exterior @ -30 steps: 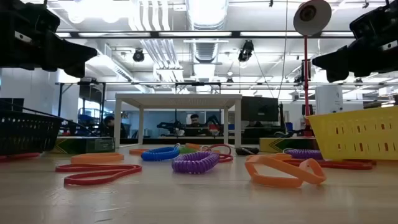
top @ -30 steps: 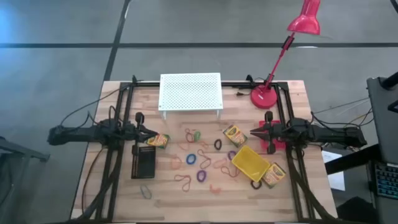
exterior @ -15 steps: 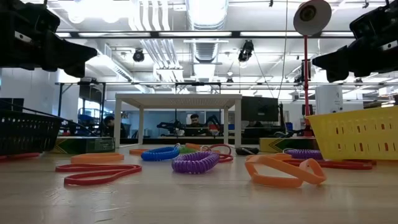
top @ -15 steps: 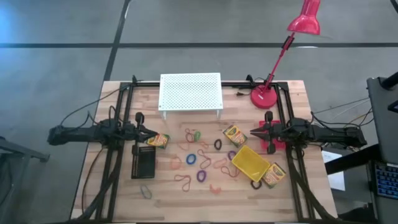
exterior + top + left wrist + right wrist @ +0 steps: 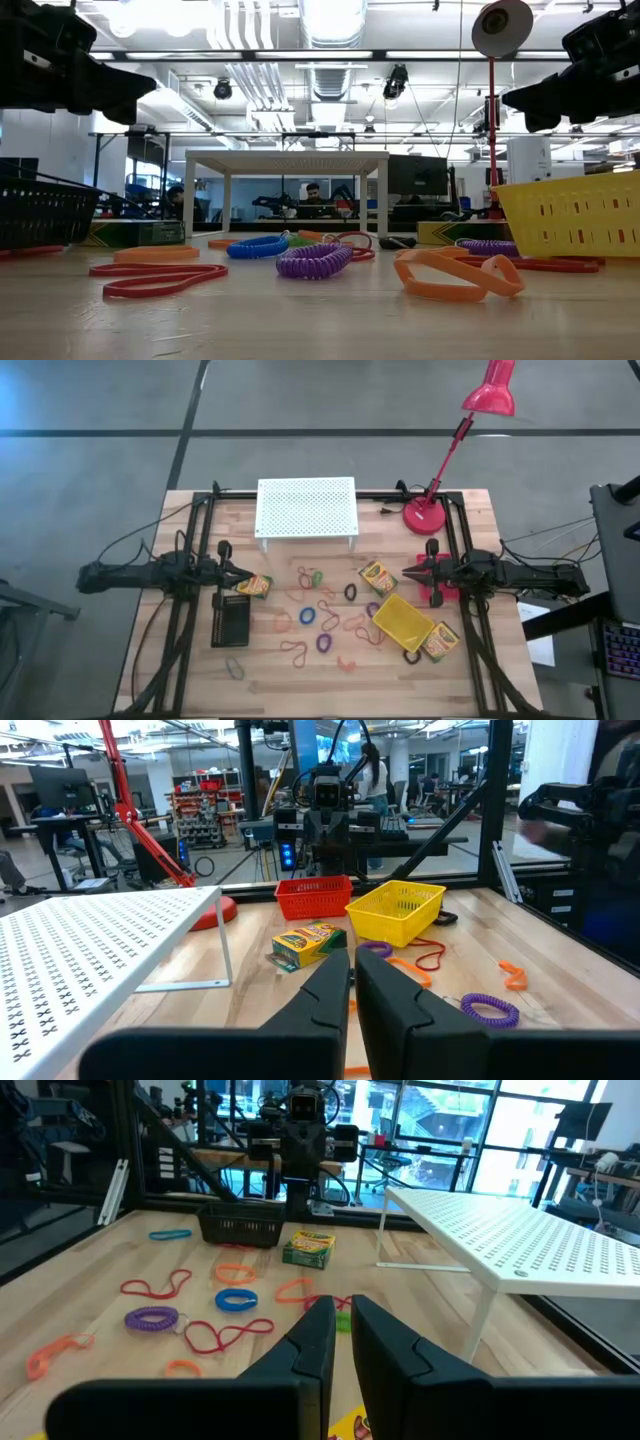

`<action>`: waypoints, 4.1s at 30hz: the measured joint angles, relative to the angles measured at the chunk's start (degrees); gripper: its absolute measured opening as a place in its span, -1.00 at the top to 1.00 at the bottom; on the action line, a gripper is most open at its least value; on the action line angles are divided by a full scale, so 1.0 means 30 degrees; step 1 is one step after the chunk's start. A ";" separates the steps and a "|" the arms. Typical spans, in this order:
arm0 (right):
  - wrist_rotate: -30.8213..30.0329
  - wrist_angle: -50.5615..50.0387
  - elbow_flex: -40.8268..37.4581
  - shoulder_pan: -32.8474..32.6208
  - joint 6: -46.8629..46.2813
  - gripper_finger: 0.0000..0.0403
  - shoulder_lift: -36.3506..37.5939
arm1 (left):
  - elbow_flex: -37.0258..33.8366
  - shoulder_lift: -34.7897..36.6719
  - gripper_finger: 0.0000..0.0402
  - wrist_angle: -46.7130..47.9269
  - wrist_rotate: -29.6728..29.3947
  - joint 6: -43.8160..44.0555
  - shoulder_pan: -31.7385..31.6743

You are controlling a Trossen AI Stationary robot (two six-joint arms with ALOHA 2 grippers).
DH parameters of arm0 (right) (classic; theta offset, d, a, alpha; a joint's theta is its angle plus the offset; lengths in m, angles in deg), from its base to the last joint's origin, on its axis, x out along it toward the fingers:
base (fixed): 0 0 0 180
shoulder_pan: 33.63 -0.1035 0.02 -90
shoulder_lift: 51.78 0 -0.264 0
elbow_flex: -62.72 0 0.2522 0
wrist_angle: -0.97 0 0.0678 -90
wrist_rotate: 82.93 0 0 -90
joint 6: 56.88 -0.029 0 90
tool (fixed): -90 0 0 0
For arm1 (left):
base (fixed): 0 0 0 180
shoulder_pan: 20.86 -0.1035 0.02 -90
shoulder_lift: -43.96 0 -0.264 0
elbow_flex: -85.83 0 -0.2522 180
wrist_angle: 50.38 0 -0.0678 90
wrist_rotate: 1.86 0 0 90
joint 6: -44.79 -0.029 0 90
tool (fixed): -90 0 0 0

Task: Pick & Place Office Desk Supplies

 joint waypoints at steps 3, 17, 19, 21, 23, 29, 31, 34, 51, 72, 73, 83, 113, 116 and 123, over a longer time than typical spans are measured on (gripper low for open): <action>-0.0004 -0.0003 -0.0001 0.0000 0.0000 0.83 0.0000 | 0.0000 0.0002 0.87 0.0000 -0.0004 -0.0003 0.0003; 0.0001 -0.0002 0.0005 0.0000 0.0000 0.83 0.0001 | 0.0000 0.0001 0.87 0.0000 0.0002 -0.0004 0.0003; 0.0004 0.0003 0.0000 0.0000 0.0000 0.83 0.0000 | 0.0000 -0.0001 0.87 0.0000 -0.0004 -0.0004 0.0000; 0.0000 -0.0003 -0.0001 0.0000 0.0000 0.83 0.0003 | 0.0000 0.0002 0.87 0.0000 0.0001 0.0001 -0.0003; 0.0004 0.0004 0.0006 0.0000 0.0000 0.83 0.0000 | 0.0000 0.0002 0.87 0.0000 -0.0004 -0.0004 0.0004; -0.0004 -0.0003 0.0003 0.0000 0.0000 0.83 0.0000 | 0.0000 -0.0002 0.87 0.0000 -0.0001 -0.0001 0.0001; -0.0006 0.0009 0.0001 0.0000 0.0173 0.83 0.0000 | 0.0000 -0.0005 0.87 0.0000 0.0003 -0.0004 0.0004; -0.0018 0.0079 0.0005 0.0000 0.1824 0.83 0.0007 | 0.0000 0.0001 0.87 0.0000 -0.0004 0.0003 -0.0003; 0.0018 0.1199 -0.0001 -0.0031 -1.0282 0.83 -0.0007 | 0.0000 0.0002 0.87 -0.1386 -0.1772 0.0099 -0.0094; -0.2295 0.2948 -0.0001 -0.0044 -0.5311 0.83 -0.0007 | 0.5400 -1.1151 0.98 -0.7504 -0.4622 0.4608 0.2859; -0.2469 0.2948 -0.0001 -0.0044 -0.5082 0.83 -0.0007 | 0.6602 -1.2287 0.98 -0.5735 -0.4921 0.4636 0.2924; -0.2648 0.2890 -0.0001 -0.0044 -0.4445 0.83 -0.0145 | 1.8824 -2.2208 0.99 1.4401 -0.4769 1.1665 0.3195; -0.3530 0.4045 -0.0001 -0.0044 -0.5504 0.83 -0.3009 | 2.4851 -3.3447 -0.05 2.4881 0.0926 1.7552 1.3017; -0.3527 0.4034 -0.0001 -0.0044 -0.5508 0.83 -0.3024 | 2.4851 -3.3997 -0.06 2.4727 0.0823 1.7540 1.3330; -0.3493 0.3981 0.0004 -0.0044 -0.5508 0.83 -0.3264 | 2.3662 -3.4580 0.12 2.4513 0.0338 1.8092 1.3490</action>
